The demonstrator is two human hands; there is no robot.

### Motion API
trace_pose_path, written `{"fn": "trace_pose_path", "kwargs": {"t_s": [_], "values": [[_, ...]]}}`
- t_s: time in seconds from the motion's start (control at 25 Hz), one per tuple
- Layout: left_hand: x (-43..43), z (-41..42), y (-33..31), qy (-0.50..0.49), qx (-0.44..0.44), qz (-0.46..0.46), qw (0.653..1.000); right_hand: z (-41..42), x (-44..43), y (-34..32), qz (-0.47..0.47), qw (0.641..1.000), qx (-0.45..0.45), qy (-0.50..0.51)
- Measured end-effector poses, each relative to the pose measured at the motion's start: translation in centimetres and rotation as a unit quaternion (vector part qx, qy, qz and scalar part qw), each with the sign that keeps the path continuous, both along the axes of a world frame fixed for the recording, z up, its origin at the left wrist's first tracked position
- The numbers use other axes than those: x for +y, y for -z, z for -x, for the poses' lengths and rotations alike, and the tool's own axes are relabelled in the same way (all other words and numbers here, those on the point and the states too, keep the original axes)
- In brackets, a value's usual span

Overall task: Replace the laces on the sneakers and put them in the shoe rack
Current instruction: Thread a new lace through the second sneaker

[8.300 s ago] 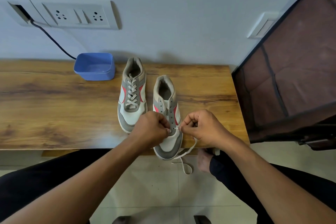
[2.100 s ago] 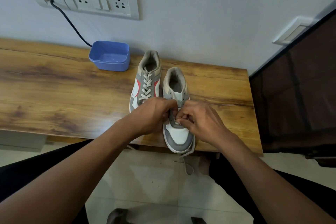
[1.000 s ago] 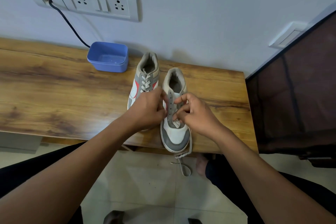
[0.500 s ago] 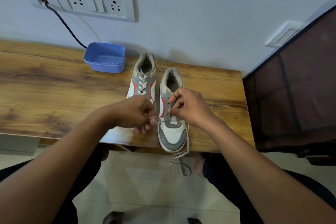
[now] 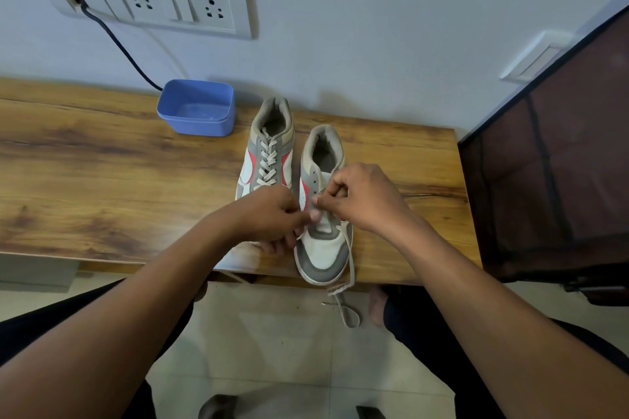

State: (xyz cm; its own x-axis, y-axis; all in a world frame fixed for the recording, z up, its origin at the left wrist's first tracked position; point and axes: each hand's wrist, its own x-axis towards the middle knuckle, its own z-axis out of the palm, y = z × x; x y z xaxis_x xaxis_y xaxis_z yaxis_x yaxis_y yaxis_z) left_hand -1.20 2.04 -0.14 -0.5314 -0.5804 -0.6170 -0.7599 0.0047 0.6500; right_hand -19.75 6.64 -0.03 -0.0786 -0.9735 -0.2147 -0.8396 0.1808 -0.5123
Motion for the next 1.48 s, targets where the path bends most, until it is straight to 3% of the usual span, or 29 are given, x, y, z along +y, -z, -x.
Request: {"fn": "trace_pose_path", "kwargs": {"t_s": [0.08, 0.16, 0.36, 0.56, 0.64, 0.72, 0.84, 0.92, 0.96, 1.04, 1.16, 1.32, 1.44, 1.48], "values": [[0.2, 0.2, 0.2, 0.054, -0.005, 0.07, 0.996, -0.2, -0.2, 0.0, -0.006, 1.0, -0.008, -0.001], [-0.1, 0.0, 0.3, 0.084, 0.003, 0.071, 0.994, -0.5, -0.4, 0.1, -0.013, 1.0, -0.005, 0.008], [-1.2, -2.7, -0.2, 0.124, 0.04, -0.134, 0.982, -1.5, 0.0, 0.7, -0.033, 0.999, -0.018, 0.02], [-0.8, -3.1, -0.8, 0.17, -0.009, -0.205, 0.964, -1.4, -0.2, 0.6, -0.043, 0.998, -0.037, 0.027], [-0.5, -2.9, -1.1, 0.122, -0.045, -0.17, 0.977, -1.1, -0.4, 0.4, -0.041, 0.998, -0.052, 0.024], [-0.3, -2.3, -0.8, 0.056, -0.059, -0.075, 0.994, -1.1, -0.5, 0.4, -0.037, 0.998, -0.057, 0.018], [-0.1, -0.7, -0.2, 0.1, -0.061, 0.134, 0.984, -1.3, -0.5, 0.4, -0.029, 0.998, -0.048, 0.02], [0.1, -0.2, 0.0, 0.144, -0.045, 0.208, 0.967, -1.5, -0.4, 0.3, -0.029, 0.998, -0.05, 0.021], [-0.1, -0.3, 0.0, 0.163, -0.035, 0.201, 0.965, -1.4, -0.5, 0.3, -0.03, 0.998, -0.052, 0.022], [-0.8, -1.0, -0.4, 0.186, -0.02, 0.096, 0.978, -1.4, -0.4, 0.4, -0.033, 0.997, -0.061, 0.022], [-1.6, -2.0, -0.6, 0.152, -0.011, -0.038, 0.988, -1.6, -0.2, 0.4, -0.028, 0.997, -0.072, 0.026], [-0.7, -1.0, 0.7, 0.107, -0.042, 0.028, 0.993, -1.8, 0.0, 0.6, -0.016, 0.997, -0.067, 0.024], [-0.4, -0.6, 0.6, 0.176, -0.049, 0.151, 0.971, -1.9, 0.2, 0.8, -0.001, 0.997, -0.07, 0.029], [-0.5, -0.8, 0.1, 0.199, -0.043, 0.149, 0.968, -1.9, 0.2, 0.9, 0.002, 0.997, -0.07, 0.031]]}}
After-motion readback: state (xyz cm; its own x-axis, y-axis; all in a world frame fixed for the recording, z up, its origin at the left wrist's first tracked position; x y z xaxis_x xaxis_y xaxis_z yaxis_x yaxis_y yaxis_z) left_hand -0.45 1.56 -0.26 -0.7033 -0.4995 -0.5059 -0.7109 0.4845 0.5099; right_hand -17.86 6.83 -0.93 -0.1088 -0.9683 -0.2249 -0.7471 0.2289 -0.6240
